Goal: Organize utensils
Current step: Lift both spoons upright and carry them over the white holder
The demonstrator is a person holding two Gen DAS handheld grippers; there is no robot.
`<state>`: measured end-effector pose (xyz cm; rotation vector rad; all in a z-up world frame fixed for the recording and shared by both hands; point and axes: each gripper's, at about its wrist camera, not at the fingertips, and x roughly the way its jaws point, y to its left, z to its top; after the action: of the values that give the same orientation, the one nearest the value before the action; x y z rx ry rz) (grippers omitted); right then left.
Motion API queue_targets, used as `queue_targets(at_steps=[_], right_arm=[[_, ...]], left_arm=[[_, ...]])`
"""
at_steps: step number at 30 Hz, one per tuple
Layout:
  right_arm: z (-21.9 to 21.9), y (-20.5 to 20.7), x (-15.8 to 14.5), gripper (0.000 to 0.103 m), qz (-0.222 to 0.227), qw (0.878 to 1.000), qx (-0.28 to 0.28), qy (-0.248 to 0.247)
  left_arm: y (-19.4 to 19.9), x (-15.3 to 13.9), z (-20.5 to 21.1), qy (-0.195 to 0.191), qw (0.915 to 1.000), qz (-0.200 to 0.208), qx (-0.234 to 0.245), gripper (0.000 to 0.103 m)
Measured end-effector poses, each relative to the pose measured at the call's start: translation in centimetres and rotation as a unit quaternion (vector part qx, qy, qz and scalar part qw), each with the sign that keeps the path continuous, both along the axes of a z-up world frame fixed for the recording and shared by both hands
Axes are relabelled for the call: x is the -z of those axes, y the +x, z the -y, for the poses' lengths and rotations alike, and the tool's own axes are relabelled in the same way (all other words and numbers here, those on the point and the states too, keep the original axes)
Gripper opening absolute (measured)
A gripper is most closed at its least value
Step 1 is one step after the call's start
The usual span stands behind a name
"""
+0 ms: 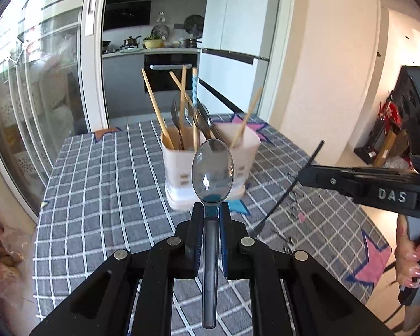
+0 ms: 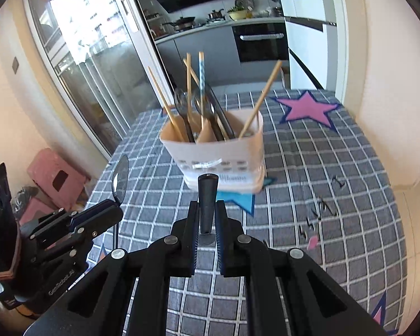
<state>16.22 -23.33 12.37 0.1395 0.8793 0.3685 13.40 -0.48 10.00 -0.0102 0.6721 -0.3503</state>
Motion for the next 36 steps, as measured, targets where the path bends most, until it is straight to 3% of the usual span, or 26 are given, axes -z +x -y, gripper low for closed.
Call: queue_targets(at_steps=[15, 23, 32, 36], right_arm=[[0.8, 3.5, -6.3, 0.012, 0.056, 0.998, -0.004, 0.003], [0.6, 6.5, -8.0, 0.012, 0.071, 0.997, -0.001, 0.001], [0.2, 9.9, -7.3, 0.012, 0.067, 0.998, -0.001, -0.002], [-0.2, 10.2, -7.1, 0.012, 0.070, 0.997, -0.008, -0.027]], left_arm=[[6.3, -5.5, -0.4, -0.025, 0.9965, 0.068, -0.040, 0.042], [10.3, -7.9, -2.2, -0.064, 0.9902, 0.101, -0.072, 0.042], [13.6, -6.6, -0.5, -0.073, 0.9851, 0.132, -0.084, 0.042], [14.2, -5.5, 0.2, -0.080, 0.9825, 0.144, -0.087, 0.042]])
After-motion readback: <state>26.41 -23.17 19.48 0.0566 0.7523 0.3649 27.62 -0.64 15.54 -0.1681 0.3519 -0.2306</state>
